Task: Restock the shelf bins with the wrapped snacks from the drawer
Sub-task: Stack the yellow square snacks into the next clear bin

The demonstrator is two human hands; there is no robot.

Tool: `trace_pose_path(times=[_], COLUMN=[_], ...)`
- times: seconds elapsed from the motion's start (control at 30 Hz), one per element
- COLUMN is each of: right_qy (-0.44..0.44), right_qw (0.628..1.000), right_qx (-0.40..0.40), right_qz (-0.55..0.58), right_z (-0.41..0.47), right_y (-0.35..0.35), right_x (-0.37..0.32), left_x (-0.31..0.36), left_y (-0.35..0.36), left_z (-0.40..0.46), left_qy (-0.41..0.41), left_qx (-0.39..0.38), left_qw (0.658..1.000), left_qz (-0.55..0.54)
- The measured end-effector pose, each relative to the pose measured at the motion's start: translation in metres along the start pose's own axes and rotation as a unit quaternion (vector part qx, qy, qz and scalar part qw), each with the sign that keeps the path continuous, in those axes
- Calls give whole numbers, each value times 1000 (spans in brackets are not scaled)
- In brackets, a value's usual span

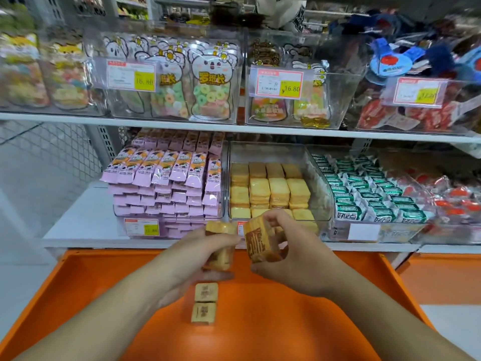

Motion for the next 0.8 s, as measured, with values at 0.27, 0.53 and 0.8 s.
trace_pose_path(times=[0.27, 0.53, 0.8], right_qy=[-12, 16, 58], right_qw=[1000, 998, 998], right_qx=[11, -46, 23], right_qz=[-14, 33, 7], right_z=[3, -2, 6], right_y=[3, 9, -1], right_x=[3, 13, 12], left_x=[-3, -5, -6], left_y=[11, 9, 12], left_z=[1, -5, -3], left_qy=[-11, 1, -19], left_qx=[-76, -3, -40], left_qw=[997, 999, 998], left_qz=[-32, 32, -49])
Point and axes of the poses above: each hand's wrist, its own z-axis towards the middle knuckle, its own y-axis out of the palm, x = y × z, the point moved 6 cm from there along z, towards the middle knuckle, and after that the axes turned 9 degrees about y, right-handed, at the moved point
